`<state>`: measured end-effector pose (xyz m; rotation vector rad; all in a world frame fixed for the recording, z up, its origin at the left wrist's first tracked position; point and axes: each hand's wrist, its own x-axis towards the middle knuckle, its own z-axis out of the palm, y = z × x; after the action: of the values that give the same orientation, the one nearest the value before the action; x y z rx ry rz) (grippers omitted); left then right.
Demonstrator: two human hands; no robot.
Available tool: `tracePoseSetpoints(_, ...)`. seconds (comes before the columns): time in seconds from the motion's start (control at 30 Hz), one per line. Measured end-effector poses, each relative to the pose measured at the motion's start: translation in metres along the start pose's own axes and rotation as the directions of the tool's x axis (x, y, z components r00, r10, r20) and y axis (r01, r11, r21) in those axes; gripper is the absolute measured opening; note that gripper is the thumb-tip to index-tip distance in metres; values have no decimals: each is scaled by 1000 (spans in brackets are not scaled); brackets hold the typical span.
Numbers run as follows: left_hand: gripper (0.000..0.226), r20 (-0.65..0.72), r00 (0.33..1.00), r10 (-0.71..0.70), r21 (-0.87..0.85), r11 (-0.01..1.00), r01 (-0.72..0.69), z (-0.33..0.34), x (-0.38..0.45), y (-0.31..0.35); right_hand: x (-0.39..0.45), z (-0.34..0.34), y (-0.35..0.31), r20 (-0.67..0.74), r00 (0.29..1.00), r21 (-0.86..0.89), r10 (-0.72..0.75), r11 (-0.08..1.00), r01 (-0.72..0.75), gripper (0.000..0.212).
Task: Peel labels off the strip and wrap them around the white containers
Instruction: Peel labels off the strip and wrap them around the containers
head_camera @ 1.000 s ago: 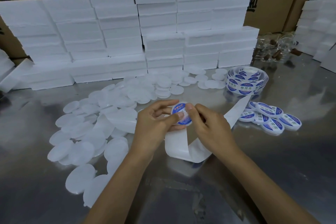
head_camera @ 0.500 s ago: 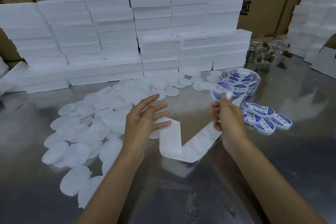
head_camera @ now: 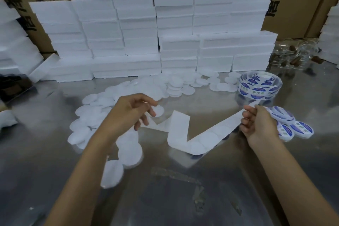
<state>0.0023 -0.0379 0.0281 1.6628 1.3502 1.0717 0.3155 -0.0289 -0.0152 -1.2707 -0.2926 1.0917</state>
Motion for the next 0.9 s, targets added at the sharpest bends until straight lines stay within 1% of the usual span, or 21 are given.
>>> tracePoseSetpoints(0.07,24,80,996,-32,260,966,10,-24,-8,-5,-4,2,-1,-43,997,-82,-62,995,59,32)
tracePoseSetpoints(0.13,17,148,980,-132,496,867,41,-44,-16,-10,-7,4,0,-81,980,-176,-180,971,164,32)
tracePoseSetpoints(0.17,15,172,964,-201,575,816,67,-50,-22,-12,-9,6,1,-80,965,-212,-250,950,229,33)
tracePoseSetpoints(0.23,33,182,935,-305,682,724,104,-54,-32,-18,-13,10,6,-40,920,-262,-390,893,367,36)
tracePoseSetpoints(0.3,47,176,922,-345,748,655,102,-49,-39,-25,-16,15,11,28,861,-307,-509,815,492,36)
tracePoseSetpoints(0.37,49,189,920,-345,766,637,82,-40,-43,-31,-20,19,17,113,793,-346,-599,724,596,35)
tracePoseSetpoints(0.47,46,177,935,-308,721,687,90,-32,-46,-33,-28,25,28,237,708,-392,-665,602,696,34)
tracePoseSetpoints(0.53,38,167,948,-270,641,761,104,-31,-45,-30,-34,28,33,330,684,-423,-650,547,723,35)
tracePoseSetpoints(0.57,31,166,954,-250,602,792,102,-31,-44,-28,-37,29,33,394,678,-442,-621,519,732,35)
tracePoseSetpoints(0.63,18,169,966,-197,536,841,78,-31,-42,-22,-42,28,29,551,670,-476,-498,472,742,30)
tracePoseSetpoints(0.7,14,173,976,-135,394,917,57,-27,-40,-12,-48,24,21,707,641,-486,-297,455,746,19)
tracePoseSetpoints(0.77,11,170,982,-86,237,970,44,-20,-38,-1,-50,18,11,824,564,-479,-45,474,739,5)
tracePoseSetpoints(0.8,11,190,979,-68,181,983,33,-15,-37,5,-49,15,8,847,523,-509,95,428,746,13)
tracePoseSetpoints(0.83,10,222,973,-59,124,992,31,-8,-35,10,-47,12,6,840,490,-542,234,328,773,28)
tracePoseSetpoints(0.87,12,257,965,-60,66,997,45,-1,-33,13,-43,9,7,814,473,-557,337,223,800,41)
tracePoseSetpoints(0.9,15,283,956,-78,22,997,75,7,-31,15,-41,8,10,797,466,-552,385,152,820,46)
